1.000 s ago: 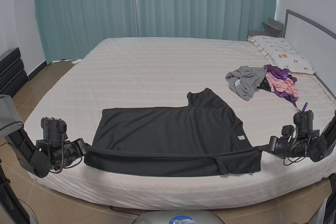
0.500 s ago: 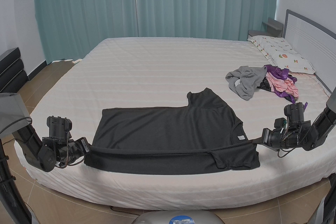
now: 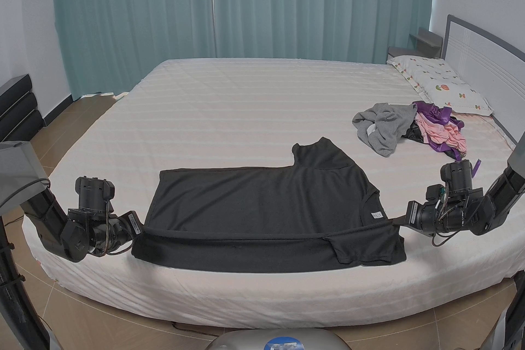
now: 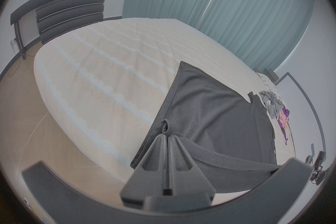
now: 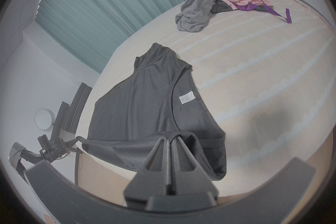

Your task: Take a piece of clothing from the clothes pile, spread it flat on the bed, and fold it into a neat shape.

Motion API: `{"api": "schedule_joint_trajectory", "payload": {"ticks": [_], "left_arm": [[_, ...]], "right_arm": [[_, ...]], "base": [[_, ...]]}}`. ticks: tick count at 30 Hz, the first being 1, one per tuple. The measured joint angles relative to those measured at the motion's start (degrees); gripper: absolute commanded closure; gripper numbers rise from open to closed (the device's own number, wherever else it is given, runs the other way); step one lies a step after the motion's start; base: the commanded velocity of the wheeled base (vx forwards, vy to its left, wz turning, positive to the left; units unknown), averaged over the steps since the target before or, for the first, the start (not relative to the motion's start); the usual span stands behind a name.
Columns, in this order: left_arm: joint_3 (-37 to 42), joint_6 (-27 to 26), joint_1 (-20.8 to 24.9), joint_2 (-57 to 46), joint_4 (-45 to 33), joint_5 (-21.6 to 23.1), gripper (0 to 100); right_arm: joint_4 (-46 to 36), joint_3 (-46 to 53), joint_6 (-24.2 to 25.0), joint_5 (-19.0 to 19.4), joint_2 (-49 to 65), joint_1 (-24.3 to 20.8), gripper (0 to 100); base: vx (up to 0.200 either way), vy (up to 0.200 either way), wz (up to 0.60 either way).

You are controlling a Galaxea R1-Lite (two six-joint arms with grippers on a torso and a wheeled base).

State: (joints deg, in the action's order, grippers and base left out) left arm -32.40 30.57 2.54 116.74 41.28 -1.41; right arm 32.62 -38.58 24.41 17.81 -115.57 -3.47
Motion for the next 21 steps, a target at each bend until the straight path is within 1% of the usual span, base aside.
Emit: {"api": "schedule_joint_trajectory", "payload": {"ticks": [6,14,15,16,21], "left_arm": [[-1.5,0.1,0.1,1.9,0.0,0.1,100],[-3.5,0.3,0.2,4.6,0.1,0.3,100],[-3.8,0.2,0.2,4.8,0.1,0.4,0],[-4.0,0.2,0.2,5.1,0.1,0.4,0],[-5.1,0.3,0.2,6.4,0.1,0.5,0]], "right_arm": [[0.0,-1.4,0.0,-0.2,-1.6,-0.3,100],[0.6,-3.4,0.0,-1.6,-5.0,-0.6,100],[0.6,-3.6,0.0,-1.6,-5.3,-0.7,100],[0.6,-3.9,0.0,-1.6,-5.6,-0.8,0],[0.5,-5.1,0.0,-1.5,-6.9,-1.0,0]], "base": [[0.0,0.0,0.0],[0.0,0.0,0.0],[0.0,0.0,0.0],[0.0,0.0,0.0],[0.0,0.0,0.0]]}}
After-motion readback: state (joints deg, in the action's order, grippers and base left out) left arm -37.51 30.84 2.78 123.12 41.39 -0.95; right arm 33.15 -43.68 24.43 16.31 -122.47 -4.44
